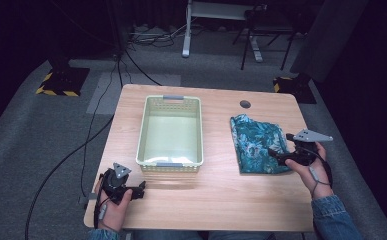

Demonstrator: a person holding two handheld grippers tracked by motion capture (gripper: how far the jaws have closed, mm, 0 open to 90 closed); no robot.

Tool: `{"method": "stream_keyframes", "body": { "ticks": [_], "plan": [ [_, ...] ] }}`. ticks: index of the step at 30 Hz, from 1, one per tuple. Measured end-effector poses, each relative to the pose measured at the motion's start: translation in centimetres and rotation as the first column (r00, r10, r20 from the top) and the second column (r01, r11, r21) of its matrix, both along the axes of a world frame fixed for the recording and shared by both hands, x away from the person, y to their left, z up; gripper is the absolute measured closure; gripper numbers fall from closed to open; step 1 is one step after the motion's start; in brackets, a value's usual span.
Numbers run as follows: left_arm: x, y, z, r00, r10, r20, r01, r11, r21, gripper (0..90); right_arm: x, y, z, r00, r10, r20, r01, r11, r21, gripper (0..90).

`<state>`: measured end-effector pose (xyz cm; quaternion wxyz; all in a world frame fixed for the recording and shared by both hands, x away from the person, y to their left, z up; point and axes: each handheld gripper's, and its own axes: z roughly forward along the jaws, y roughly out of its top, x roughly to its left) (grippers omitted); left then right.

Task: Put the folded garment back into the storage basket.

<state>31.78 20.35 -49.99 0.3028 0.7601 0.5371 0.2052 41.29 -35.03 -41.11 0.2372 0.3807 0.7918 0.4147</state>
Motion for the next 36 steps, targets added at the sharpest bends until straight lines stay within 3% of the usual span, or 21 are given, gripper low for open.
{"method": "stream_keyframes", "body": {
  "ticks": [4,7,16,22,36],
  "plan": [
    [0.0,0.0,0.0,1.0000,0.000,0.000,0.000,1.0000,0.001,0.1,0.2,0.2,-0.3,1.0000,0.001,-0.009,-0.001,1.000,-0.003,2.6],
    [0.0,0.0,0.0,1.0000,0.000,0.000,0.000,1.0000,-0.001,0.1,0.4,0.6,-0.9,0.9994,0.009,-0.033,-0.010,0.999,-0.032,2.5],
    [0.0,0.0,0.0,1.0000,0.000,0.000,0.000,1.0000,0.000,0.1,1.0,1.2,-2.0,0.9983,0.001,-0.059,-0.003,1.000,-0.025,2.0],
    [0.0,0.0,0.0,1.0000,0.000,0.000,0.000,1.0000,0.000,0.1,1.2,2.0,-2.9,0.9952,0.045,-0.086,-0.049,0.998,-0.035,3.7],
    [0.0,0.0,0.0,1.0000,0.000,0.000,0.000,1.0000,0.000,0.1,1.6,3.3,-4.9,0.9860,0.071,-0.151,-0.081,0.995,-0.057,3.4]
  ]
}}
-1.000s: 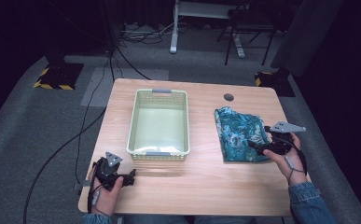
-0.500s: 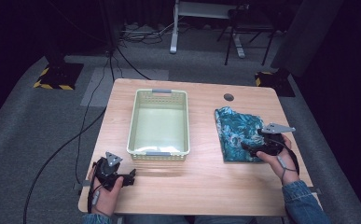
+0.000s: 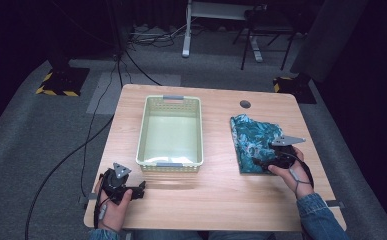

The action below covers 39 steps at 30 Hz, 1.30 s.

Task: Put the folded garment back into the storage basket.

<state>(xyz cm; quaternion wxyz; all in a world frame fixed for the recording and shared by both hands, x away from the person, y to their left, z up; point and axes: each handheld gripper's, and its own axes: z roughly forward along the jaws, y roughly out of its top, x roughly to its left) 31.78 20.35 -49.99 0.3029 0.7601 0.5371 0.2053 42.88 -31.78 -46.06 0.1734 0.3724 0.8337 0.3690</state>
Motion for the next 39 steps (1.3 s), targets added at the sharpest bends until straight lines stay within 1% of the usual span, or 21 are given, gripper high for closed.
{"method": "stream_keyframes", "body": {
  "ticks": [13,17,22,28,33,35,36,39],
  "plan": [
    [0.0,0.0,0.0,1.0000,0.000,0.000,0.000,1.0000,0.000,0.1,0.5,1.5,-2.2,0.9980,0.027,-0.057,-0.029,0.999,-0.029,3.2],
    [0.0,0.0,0.0,1.0000,0.000,0.000,0.000,1.0000,0.000,0.1,0.6,1.7,-2.9,0.9970,0.023,-0.074,-0.025,0.999,-0.030,1.9],
    [0.0,0.0,0.0,1.0000,0.000,0.000,0.000,1.0000,0.000,0.1,0.7,2.2,-3.4,0.9941,0.039,-0.101,-0.044,0.998,-0.041,0.1],
    [0.0,0.0,0.0,1.0000,-0.001,0.000,0.001,1.0000,0.001,0.1,0.3,2.8,-3.5,0.9934,0.064,-0.096,-0.069,0.996,-0.056,0.0],
    [0.0,0.0,0.0,1.0000,0.000,-0.001,0.000,1.0000,0.001,0.1,0.0,3.2,-3.6,0.9954,0.050,-0.082,-0.055,0.997,-0.063,0.4],
    [0.0,0.0,0.0,1.0000,0.000,0.000,0.000,1.0000,0.000,0.1,0.0,3.2,-3.5,0.9948,0.055,-0.085,-0.061,0.996,-0.060,3.3],
    [0.0,0.0,0.0,1.0000,0.000,0.000,0.000,1.0000,0.001,0.1,-0.1,3.2,-3.4,0.9951,0.052,-0.084,-0.057,0.997,-0.058,7.2],
    [0.0,0.0,0.0,1.0000,0.000,0.000,0.000,1.0000,0.001,0.2,-0.4,2.9,-2.9,0.9969,0.044,-0.065,-0.047,0.998,-0.048,34.3]
  ]
}}
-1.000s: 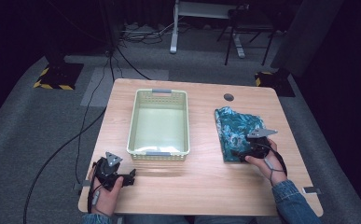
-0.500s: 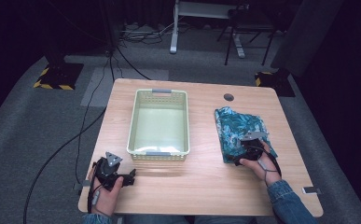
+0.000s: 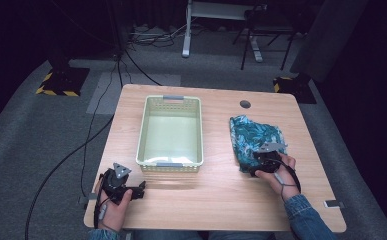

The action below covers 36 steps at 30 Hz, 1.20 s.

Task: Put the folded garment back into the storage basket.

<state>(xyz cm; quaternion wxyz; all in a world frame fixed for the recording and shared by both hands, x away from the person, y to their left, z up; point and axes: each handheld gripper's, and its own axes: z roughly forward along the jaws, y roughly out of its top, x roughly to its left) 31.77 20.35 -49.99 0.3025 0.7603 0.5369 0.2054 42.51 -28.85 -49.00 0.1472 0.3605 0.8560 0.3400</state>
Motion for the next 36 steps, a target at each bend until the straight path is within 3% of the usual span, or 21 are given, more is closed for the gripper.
{"method": "stream_keyframes", "body": {
  "ticks": [2,4,8,14,19,25,36],
  "plan": [
    [0.0,0.0,0.0,1.0000,0.000,0.000,0.000,1.0000,-0.001,0.1,-0.1,0.0,0.0,1.0000,-0.006,0.007,0.006,1.000,0.005,41.3],
    [0.0,0.0,0.0,1.0000,0.000,0.000,0.000,1.0000,0.000,0.1,-0.3,-0.1,0.2,0.9996,-0.016,0.024,0.016,1.000,0.002,62.7],
    [0.0,0.0,0.0,1.0000,0.001,0.000,-0.001,1.0000,0.000,0.2,-0.4,0.2,0.5,0.9990,-0.026,0.035,0.028,0.998,-0.051,79.9],
    [0.0,0.0,0.0,1.0000,0.000,0.000,0.000,1.0000,-0.001,0.2,-0.7,0.7,0.9,0.9964,-0.063,0.057,0.068,0.994,-0.083,83.0],
    [0.0,0.0,0.0,1.0000,0.000,0.000,0.000,1.0000,-0.001,0.2,-0.8,0.6,1.7,0.9937,-0.074,0.084,0.079,0.995,-0.068,83.1],
    [0.0,0.0,0.0,1.0000,0.001,0.000,-0.001,1.0000,-0.001,0.2,-0.6,0.4,3.9,0.9884,-0.084,0.126,0.093,0.994,-0.065,83.1],
    [0.0,0.0,0.0,1.0000,0.001,0.000,-0.001,1.0000,-0.001,0.2,-0.7,-0.1,7.6,0.9766,-0.106,0.187,0.107,0.994,0.005,83.2]
  ]
}}
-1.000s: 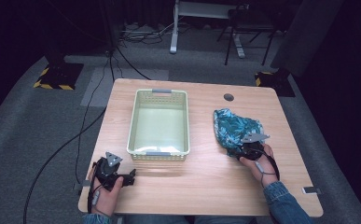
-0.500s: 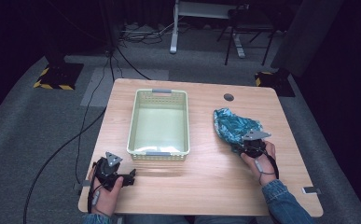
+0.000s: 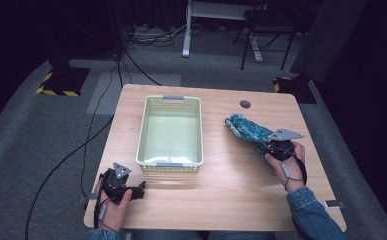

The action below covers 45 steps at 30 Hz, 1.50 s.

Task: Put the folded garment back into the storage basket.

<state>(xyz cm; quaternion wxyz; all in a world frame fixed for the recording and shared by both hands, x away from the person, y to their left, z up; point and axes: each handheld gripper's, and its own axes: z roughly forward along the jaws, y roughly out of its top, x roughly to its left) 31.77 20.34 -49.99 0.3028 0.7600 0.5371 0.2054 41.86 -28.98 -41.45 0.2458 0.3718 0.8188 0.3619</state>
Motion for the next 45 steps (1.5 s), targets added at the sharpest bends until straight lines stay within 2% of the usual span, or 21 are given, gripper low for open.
{"method": "stream_keyframes", "body": {
  "ticks": [4,11,13,14,18,27,37,45],
  "plan": [
    [0.0,0.0,0.0,1.0000,0.000,0.000,0.000,1.0000,0.000,0.1,0.2,-0.2,1.4,0.9996,-0.004,0.027,0.003,0.999,0.039,83.1],
    [0.0,0.0,0.0,1.0000,0.000,0.000,0.000,1.0000,0.000,0.2,0.4,0.0,3.7,0.9985,-0.005,0.055,0.002,0.999,0.054,83.2],
    [0.0,0.0,0.0,1.0000,0.000,0.000,0.000,1.0000,0.001,0.2,0.4,0.0,3.9,0.9982,-0.007,0.060,0.003,0.998,0.058,83.2],
    [0.0,0.0,0.0,1.0000,0.000,0.000,0.000,1.0000,0.000,0.2,0.5,0.1,4.6,0.9974,-0.009,0.071,0.004,0.998,0.065,83.2],
    [0.0,0.0,0.0,1.0000,0.000,0.000,0.000,1.0000,0.000,0.2,0.7,0.2,5.4,0.9957,-0.012,0.092,0.005,0.997,0.075,83.2],
    [0.0,0.0,0.0,1.0000,0.000,0.000,0.000,1.0000,0.000,0.2,1.0,0.3,7.2,0.9918,-0.024,0.126,0.012,0.995,0.094,83.2],
    [0.0,0.0,0.0,1.0000,-0.001,0.000,0.001,1.0000,-0.001,0.1,1.5,0.8,8.7,0.9898,-0.016,0.141,0.005,0.996,0.084,83.2],
    [0.1,-0.1,0.0,1.0000,-0.001,0.002,0.001,1.0000,0.002,0.1,1.8,1.2,9.8,0.9880,-0.014,0.154,0.000,0.995,0.095,83.2]
  ]
}}
